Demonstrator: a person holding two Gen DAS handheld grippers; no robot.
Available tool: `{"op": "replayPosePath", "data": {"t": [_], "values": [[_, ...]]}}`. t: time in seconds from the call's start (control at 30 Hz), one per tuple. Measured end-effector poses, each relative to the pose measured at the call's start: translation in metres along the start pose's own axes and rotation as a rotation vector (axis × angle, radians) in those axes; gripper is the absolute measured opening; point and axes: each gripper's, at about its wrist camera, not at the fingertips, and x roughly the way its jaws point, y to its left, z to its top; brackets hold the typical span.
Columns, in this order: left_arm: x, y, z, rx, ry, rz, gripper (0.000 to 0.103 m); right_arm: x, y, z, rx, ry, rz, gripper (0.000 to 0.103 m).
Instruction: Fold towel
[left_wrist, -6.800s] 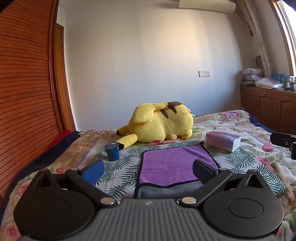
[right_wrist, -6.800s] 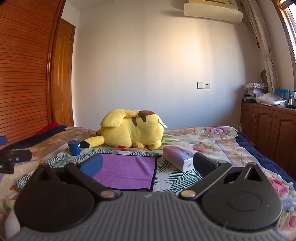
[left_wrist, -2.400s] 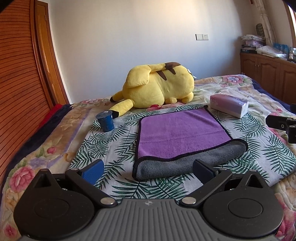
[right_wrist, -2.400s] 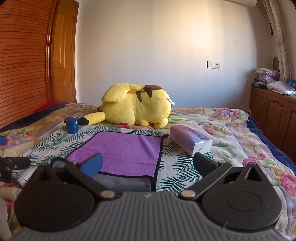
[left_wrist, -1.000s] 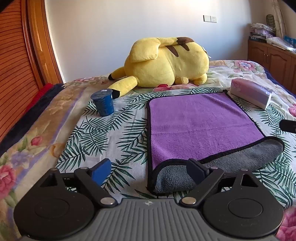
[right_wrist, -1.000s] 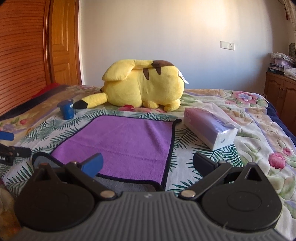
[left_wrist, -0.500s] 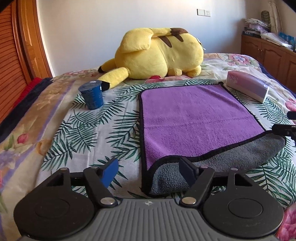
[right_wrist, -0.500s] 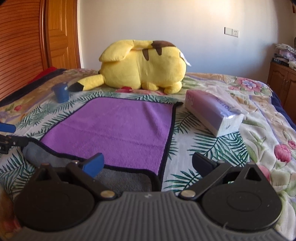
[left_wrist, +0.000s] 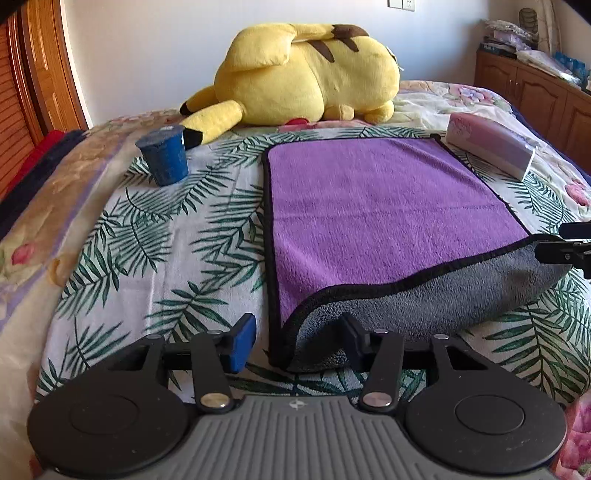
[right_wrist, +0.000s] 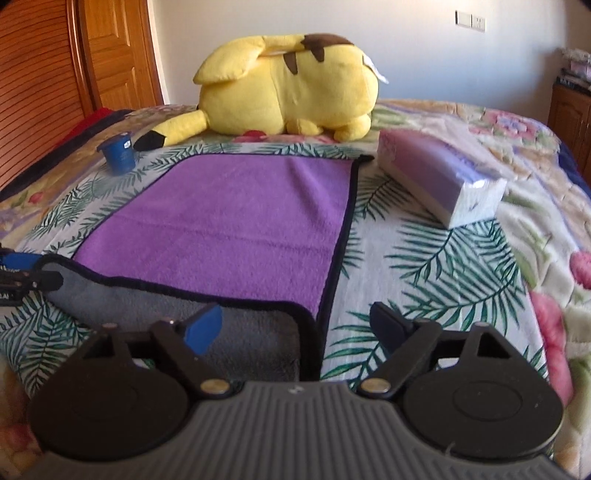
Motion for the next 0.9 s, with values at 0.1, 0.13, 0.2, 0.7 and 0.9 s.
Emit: {"op": "replayPosePath", "data": {"t": [0.1, 0.13, 0.2, 0.7, 0.9], "values": [[0.0028, 0.0003, -0.0025, -0.008, 0.019, -0.004, 0.051, 0.0017, -0.0002, -0.0003, 0.002, 0.022, 0.018, 0.081], [0.0032, 0.0006, -0.003, -0.011, 0.02, -0.006, 0.051, 0.002, -0.0002, -0.0003, 0.002, 0.029, 0.024, 0.079], [0.0032, 0.0007, -0.0041, -0.014, 0.019, -0.006, 0.051, 0.0024, -0.0011, 0.0001, 0.006, 0.042, 0.036, 0.076], [-0.0004, -0.0029, -0.0042, -0.013, -0.001, -0.027, 0.025, 0.0054, -0.0024, 0.0, 0.001, 0.105, 0.08, 0.032], [-0.0045, -0.0038, -0.0029, -0.012, -0.015, -0.037, 0.011, 0.0056, -0.0038, -0.0002, -0.015, 0.107, 0.076, 0.021]]}}
